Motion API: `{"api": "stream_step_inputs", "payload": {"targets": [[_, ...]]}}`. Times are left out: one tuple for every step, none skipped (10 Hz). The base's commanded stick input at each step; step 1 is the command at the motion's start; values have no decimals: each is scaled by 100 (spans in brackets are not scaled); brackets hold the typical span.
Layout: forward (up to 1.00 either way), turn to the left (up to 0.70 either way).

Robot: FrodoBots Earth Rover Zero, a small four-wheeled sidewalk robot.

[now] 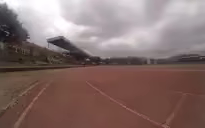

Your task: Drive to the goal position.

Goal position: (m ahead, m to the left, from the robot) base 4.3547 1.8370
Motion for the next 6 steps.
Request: {"api": "stream_step_inputs", "payload": {"targets": [[70,0],[70,0],[70,0],[70,0],[70,0],[37,21]]}}
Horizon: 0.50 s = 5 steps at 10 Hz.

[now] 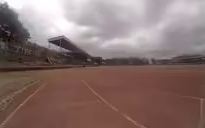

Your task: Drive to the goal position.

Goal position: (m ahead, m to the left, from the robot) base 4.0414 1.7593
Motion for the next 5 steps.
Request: {"api": "stream_step_inputs", "payload": {"targets": [[0,45],[0,45],[0,45],[0,45],[0,45]]}}
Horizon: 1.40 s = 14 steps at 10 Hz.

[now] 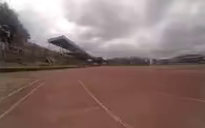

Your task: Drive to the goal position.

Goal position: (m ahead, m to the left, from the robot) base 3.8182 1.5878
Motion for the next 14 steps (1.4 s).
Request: {"api": "stream_step_inputs", "payload": {"targets": [[0,45],[0,45],[0,45],[0,45],[0,45],[0,45],[0,45],[0,45],[0,45],[0,45],[0,45],[0,45],[0,45],[0,45]]}}
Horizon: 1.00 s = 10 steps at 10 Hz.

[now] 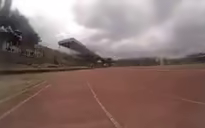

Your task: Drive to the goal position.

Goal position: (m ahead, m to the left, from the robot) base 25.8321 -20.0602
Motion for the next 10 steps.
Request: {"api": "stream_step_inputs", "payload": {"targets": [[0,45],[0,45],[0,45],[0,45],[0,45],[0,45],[0,45],[0,45],[0,45],[0,45]]}}
